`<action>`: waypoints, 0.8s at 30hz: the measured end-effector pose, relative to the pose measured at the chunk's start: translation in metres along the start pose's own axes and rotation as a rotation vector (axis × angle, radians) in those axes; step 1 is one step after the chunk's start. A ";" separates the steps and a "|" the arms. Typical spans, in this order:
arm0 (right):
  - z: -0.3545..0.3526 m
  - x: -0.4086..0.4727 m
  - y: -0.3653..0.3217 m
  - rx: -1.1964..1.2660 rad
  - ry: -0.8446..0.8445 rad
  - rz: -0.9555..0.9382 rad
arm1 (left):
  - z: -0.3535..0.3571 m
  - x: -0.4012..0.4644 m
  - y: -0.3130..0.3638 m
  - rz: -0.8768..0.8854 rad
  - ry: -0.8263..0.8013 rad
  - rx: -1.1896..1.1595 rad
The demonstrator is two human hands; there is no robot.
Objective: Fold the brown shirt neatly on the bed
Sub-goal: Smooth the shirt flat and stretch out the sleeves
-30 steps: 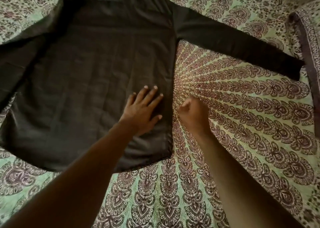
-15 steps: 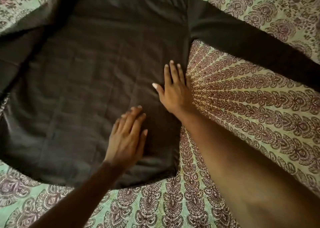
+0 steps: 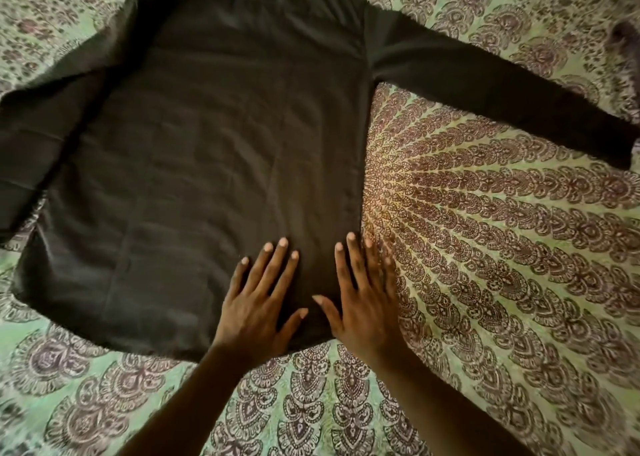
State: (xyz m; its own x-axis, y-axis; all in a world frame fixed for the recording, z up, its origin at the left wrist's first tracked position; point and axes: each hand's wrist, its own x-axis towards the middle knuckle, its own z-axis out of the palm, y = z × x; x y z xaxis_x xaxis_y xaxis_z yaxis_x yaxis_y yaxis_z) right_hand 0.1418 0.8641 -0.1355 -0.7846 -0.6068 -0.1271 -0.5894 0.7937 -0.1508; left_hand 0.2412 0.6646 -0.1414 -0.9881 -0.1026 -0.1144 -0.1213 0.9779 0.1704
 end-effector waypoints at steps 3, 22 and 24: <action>-0.009 -0.010 -0.002 0.015 0.025 -0.004 | -0.002 -0.020 0.006 0.010 0.001 -0.061; 0.007 -0.048 -0.053 -0.042 0.052 0.130 | -0.009 -0.060 -0.049 -0.082 0.061 -0.083; -0.003 -0.035 -0.060 -0.038 0.131 0.181 | -0.018 -0.051 -0.068 -0.123 0.106 -0.103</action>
State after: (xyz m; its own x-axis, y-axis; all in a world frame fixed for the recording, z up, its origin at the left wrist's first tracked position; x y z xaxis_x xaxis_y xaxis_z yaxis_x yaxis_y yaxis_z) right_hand 0.2046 0.8379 -0.1194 -0.8950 -0.4456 -0.0204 -0.4416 0.8916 -0.1002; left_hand 0.2977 0.6004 -0.1299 -0.9691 -0.2439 -0.0373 -0.2450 0.9336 0.2613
